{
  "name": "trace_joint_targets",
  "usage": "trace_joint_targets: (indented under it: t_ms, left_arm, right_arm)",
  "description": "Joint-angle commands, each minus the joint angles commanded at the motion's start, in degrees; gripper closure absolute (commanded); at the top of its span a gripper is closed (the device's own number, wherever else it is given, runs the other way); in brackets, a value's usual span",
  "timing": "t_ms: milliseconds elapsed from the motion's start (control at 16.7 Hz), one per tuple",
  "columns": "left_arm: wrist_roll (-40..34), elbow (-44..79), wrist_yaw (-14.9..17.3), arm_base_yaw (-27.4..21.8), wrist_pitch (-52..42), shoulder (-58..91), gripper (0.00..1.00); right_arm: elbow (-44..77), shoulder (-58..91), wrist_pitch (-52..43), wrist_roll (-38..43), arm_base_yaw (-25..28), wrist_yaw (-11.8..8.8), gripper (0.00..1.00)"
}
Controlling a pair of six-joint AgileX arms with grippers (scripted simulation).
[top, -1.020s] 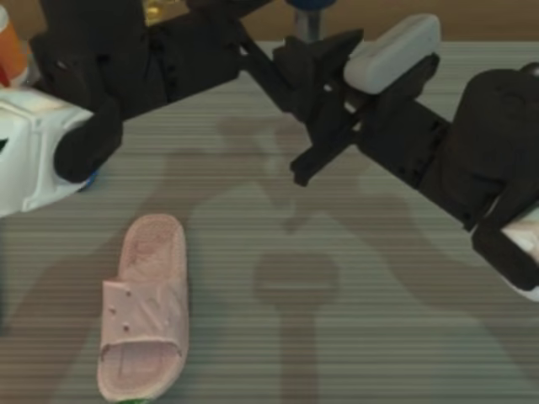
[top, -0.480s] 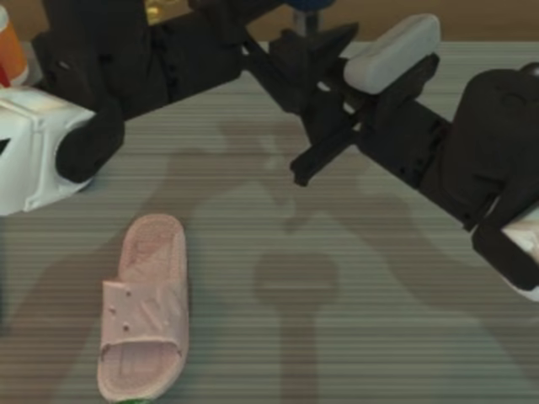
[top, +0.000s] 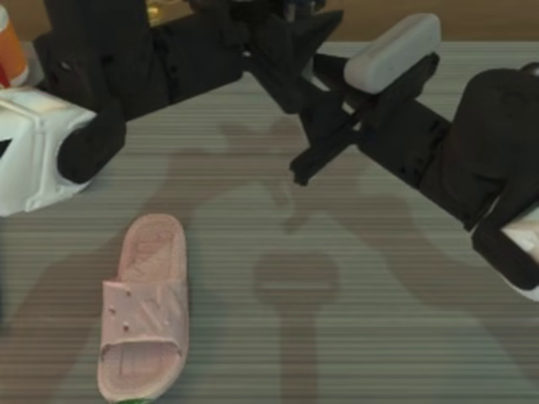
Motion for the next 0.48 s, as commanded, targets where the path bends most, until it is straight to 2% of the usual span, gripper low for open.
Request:
trace_joint_targets:
  t_ms: [480]
  left_arm:
    - [0.0, 0.0, 0.0, 0.0, 0.0, 0.0, 1.0]
  right_arm:
    - [0.0, 0.0, 0.0, 0.0, 0.0, 0.0, 1.0]
